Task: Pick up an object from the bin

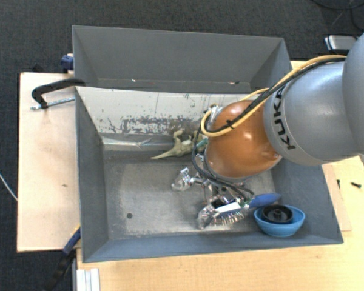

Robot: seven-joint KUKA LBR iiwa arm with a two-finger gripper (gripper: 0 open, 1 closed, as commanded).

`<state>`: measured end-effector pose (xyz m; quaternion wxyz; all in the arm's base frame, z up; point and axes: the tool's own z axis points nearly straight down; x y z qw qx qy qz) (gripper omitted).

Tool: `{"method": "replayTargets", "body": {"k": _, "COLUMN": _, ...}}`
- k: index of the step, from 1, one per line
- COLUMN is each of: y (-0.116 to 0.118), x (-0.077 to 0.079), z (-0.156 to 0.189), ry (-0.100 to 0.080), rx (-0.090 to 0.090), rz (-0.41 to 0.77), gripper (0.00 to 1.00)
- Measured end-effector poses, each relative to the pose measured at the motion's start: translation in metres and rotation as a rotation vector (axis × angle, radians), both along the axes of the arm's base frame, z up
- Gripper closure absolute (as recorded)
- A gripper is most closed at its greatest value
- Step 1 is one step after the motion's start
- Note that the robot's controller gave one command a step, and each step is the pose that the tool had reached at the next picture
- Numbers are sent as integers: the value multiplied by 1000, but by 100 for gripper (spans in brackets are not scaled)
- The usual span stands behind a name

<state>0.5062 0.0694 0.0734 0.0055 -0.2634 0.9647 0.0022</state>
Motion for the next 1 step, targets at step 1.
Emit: {"method": "replayTargets", "body": {"k": 1, "y": -14, "x": -12, "z": 31, "ry": 14, "rx": 21, "rz": 211, "gripper": 0}}
